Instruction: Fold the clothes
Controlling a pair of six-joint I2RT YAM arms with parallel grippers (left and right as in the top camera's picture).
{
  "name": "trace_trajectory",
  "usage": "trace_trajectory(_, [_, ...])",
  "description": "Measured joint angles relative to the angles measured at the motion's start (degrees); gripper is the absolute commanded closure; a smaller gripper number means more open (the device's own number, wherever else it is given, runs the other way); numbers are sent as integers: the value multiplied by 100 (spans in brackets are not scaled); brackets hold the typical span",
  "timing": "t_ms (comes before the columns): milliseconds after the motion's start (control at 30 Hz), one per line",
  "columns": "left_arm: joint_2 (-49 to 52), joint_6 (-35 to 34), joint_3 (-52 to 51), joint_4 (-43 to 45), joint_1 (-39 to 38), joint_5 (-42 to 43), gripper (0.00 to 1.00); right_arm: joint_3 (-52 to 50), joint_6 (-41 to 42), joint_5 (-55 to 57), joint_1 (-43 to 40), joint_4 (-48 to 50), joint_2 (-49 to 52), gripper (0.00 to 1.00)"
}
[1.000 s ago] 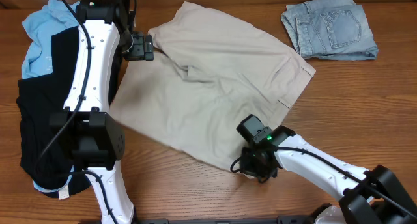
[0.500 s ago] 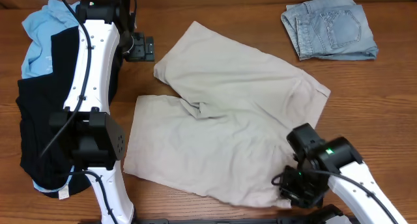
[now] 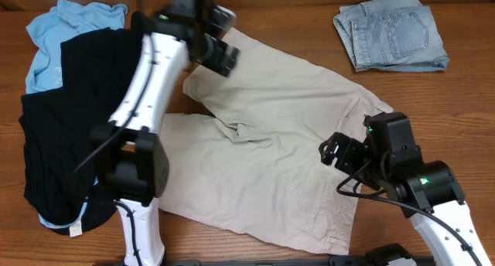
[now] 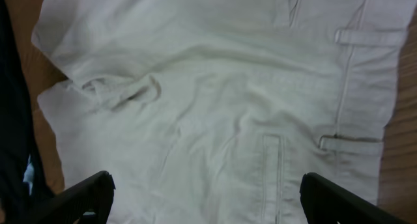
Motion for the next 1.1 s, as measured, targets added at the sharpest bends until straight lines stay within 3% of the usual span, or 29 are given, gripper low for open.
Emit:
trace_trajectory(233, [0, 916, -931, 83, -807, 122, 2, 0, -160, 376, -164, 68, 57, 5])
trace_trajectory(567, [0, 1735, -2028, 376, -973, 262, 3, 0, -229, 542, -197, 214, 256, 5])
trace_trajectory(767, [0, 1740, -2446, 938, -999, 223, 2, 0, -227, 555, -197, 330, 326, 5])
trace_trajectory(1100, [94, 610, -2640, 1829, -1019, -518, 0, 0, -229, 564, -197, 409, 732, 5])
